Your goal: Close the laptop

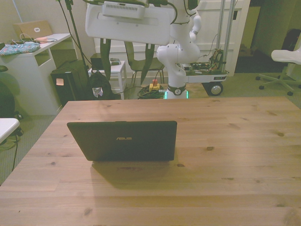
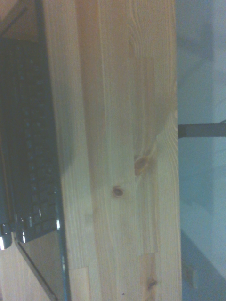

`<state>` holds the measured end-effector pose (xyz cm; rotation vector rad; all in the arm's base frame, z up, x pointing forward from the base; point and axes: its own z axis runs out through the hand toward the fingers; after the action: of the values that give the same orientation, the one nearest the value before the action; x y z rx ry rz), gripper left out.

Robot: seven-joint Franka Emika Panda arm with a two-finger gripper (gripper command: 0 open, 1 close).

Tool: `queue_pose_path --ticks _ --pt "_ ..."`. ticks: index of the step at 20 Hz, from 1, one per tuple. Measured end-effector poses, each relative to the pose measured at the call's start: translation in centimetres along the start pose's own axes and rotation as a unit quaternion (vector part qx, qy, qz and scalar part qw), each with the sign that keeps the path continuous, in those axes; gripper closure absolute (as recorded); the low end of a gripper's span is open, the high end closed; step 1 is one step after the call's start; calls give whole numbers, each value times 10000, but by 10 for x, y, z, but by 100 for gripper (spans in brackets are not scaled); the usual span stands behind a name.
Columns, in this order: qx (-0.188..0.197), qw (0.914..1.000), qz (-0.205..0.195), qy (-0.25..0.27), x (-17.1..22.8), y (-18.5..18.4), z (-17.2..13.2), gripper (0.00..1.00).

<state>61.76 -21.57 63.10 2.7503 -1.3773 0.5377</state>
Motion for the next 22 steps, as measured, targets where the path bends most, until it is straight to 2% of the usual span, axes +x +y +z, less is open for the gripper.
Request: queue_pose_path --ticks 8,17,18,22 --pt "235 9996 140 -2 46 -15 46 0" --pt "402 9990 128 -154 50 -36 80 0" --pt "412 9989 142 -176 50 -35 82 100" --pt "415 9987 201 -210 53 -30 86 100"
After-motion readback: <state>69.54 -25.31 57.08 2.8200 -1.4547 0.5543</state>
